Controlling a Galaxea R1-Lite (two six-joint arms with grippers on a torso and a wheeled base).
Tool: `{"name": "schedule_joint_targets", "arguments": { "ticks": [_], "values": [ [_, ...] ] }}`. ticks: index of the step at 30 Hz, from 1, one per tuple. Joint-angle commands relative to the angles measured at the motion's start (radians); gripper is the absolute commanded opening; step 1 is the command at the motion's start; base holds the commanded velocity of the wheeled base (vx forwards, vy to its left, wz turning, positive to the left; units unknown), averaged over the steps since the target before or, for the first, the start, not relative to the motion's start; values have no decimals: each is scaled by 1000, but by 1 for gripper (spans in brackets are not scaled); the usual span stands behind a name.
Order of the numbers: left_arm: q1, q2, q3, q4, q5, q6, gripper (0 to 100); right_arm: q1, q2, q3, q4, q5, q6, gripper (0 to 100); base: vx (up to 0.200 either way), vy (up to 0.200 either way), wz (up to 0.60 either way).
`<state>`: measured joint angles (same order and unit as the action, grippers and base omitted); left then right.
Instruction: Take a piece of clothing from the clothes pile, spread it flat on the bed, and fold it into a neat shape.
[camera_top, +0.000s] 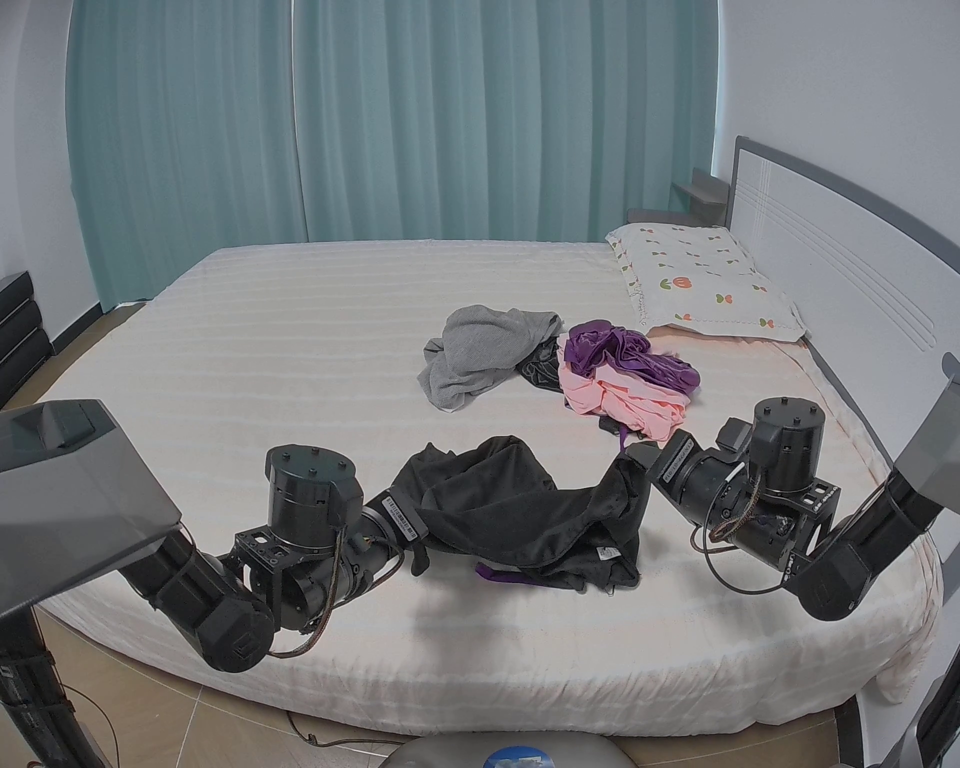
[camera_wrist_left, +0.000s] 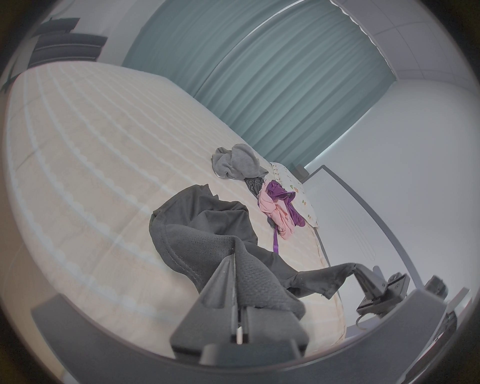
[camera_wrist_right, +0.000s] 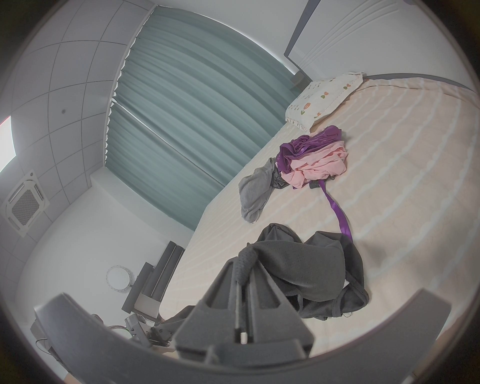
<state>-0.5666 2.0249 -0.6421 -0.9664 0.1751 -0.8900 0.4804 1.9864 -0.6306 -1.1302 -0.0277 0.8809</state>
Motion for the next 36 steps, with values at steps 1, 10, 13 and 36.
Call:
{"name": "schedule_joint_targets", "arguments": {
  "ticks": [1, 10, 13, 36],
  "values": [
    [7, -9, 2, 0, -2, -46, 0, 3, -3, 2, 0, 0, -2, 0, 0, 0, 0],
    [24, -58, 7, 6, -11, -56, 0, 6, -1, 5, 0, -1, -2, 0, 0, 178, 0],
    [24, -68, 9, 8, -11, -56, 0, 4, -4, 5, 0, -3, -2, 0, 0, 200, 0],
    [27, -123, 18, 9, -9, -53, 0, -9, -41, 9, -2, -5, -5, 0, 0, 200, 0]
  ]
}}
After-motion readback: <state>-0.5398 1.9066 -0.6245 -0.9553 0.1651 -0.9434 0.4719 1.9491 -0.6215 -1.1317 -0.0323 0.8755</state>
